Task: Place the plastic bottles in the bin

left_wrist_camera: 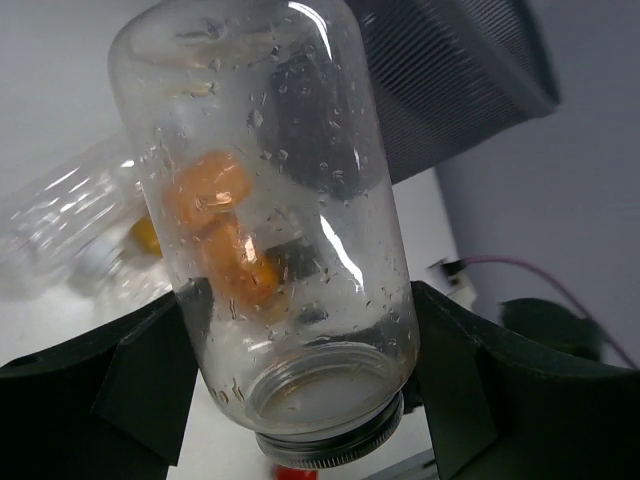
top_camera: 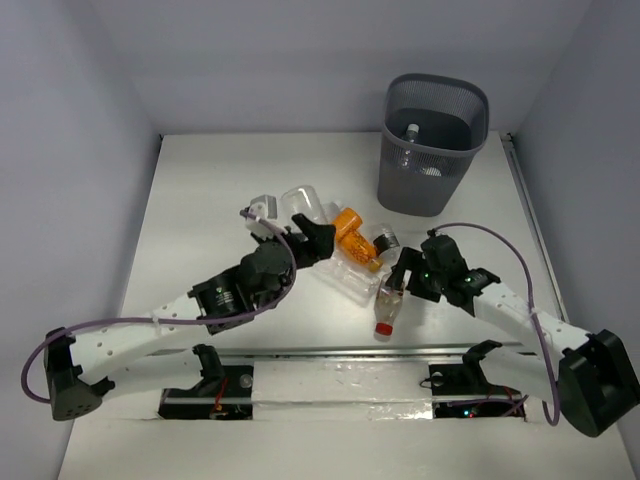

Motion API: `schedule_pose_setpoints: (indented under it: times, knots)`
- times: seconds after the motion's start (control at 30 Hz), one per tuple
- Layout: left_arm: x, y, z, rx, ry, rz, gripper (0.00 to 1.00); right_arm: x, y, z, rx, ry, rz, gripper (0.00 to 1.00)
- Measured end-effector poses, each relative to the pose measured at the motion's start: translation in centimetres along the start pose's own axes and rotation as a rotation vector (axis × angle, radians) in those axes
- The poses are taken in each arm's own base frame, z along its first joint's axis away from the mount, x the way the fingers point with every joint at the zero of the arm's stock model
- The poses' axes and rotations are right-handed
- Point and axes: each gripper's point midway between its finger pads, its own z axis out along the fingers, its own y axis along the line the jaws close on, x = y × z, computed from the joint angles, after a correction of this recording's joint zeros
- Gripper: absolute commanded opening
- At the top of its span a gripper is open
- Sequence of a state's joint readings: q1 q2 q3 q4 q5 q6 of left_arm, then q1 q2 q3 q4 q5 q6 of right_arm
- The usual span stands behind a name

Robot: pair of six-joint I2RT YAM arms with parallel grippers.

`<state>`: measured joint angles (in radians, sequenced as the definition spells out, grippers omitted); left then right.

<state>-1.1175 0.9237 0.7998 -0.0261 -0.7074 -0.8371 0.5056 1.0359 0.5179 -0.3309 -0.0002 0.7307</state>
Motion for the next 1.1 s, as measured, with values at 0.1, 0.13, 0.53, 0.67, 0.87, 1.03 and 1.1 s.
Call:
schedule_pose_setpoints:
  times: [0.1,0.13,0.53,0.67,0.87,1.03,1.1]
  knots:
    - [-2.7,-4.1,1.2,0.097,-0.045,-0.009,0.49,0.6,-0.4,0.5,0.032,0.038,0.000,0.82]
    - [-3.5,-5.2,1.9,0.125,-0.059,-0.011,0.50,0.7,-0.4,0.7,0.036,0.052,0.000,0.82]
    - [-7.3,-15.6,13.7,0.377,-0.041,0.052,0.50,2.7,-0.2,2.5,0.043,0.187,0.006,0.63]
    - [-7.3,-19.4,16.8,0.467,-0.023,0.073,0.50,2.8,0.1,2.7,0.025,0.197,0.008,0.51]
    - [-7.6,-25.0,21.5,0.594,-0.037,0.080,0.51,2.5,0.5,2.2,0.004,0.179,0.008,0.41]
    - [-6.2,-26.8,25.9,0.643,-0.042,0.078,0.58,1.7,1.2,0.4,-0.049,0.117,0.006,0.40]
    - [-4.6,-26.0,27.5,0.631,-0.019,0.075,0.71,1.5,1.4,-0.4,-0.071,0.095,0.006,0.39]
